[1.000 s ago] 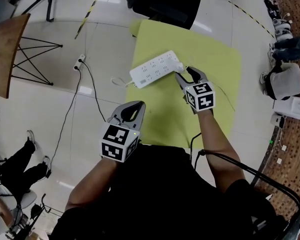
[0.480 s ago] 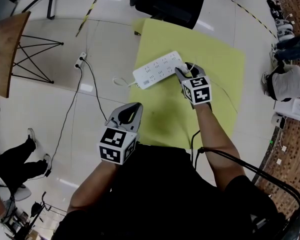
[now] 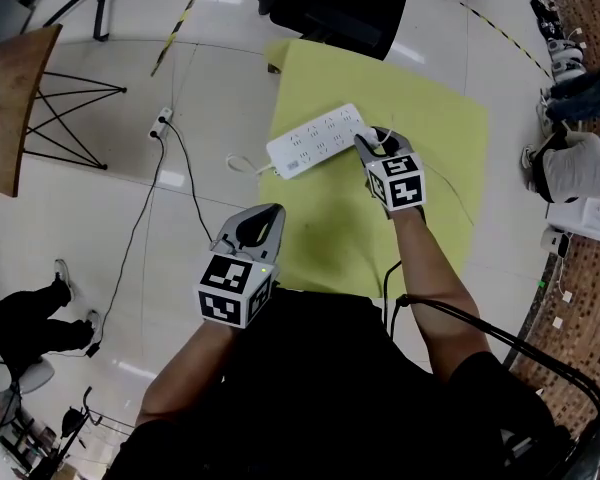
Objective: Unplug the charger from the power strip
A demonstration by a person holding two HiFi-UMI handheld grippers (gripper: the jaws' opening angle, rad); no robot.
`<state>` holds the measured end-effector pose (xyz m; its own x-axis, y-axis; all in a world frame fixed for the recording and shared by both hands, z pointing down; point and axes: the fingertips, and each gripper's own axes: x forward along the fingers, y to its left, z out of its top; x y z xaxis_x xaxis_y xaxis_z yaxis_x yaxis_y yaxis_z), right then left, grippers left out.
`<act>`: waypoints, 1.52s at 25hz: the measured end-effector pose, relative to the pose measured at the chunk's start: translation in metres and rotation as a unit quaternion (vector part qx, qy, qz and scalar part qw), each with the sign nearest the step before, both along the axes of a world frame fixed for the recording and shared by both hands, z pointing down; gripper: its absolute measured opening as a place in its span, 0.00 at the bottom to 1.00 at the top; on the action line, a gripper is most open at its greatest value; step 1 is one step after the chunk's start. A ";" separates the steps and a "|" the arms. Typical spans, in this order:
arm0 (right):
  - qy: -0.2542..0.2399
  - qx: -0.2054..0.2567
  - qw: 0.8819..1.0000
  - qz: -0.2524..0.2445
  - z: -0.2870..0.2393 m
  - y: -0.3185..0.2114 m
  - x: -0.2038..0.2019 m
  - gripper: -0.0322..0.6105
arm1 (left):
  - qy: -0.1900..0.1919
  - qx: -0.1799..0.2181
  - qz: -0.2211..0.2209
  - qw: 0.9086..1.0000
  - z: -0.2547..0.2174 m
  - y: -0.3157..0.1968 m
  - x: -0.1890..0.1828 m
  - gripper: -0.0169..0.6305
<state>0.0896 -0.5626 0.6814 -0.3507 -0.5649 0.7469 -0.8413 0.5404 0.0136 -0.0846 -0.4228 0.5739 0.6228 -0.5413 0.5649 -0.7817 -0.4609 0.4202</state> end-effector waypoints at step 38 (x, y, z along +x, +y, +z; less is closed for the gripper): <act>-0.130 -0.055 0.966 0.216 -0.026 0.199 0.066 0.26 | 0.034 0.084 0.129 0.988 -0.050 0.046 0.015 0.04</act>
<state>0.1560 -0.3640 0.6557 -0.2832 -0.6235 0.7288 -0.9561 0.1239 -0.2656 -0.0700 -0.3767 0.5244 0.7856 -0.4425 0.4324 -0.6020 -0.7079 0.3693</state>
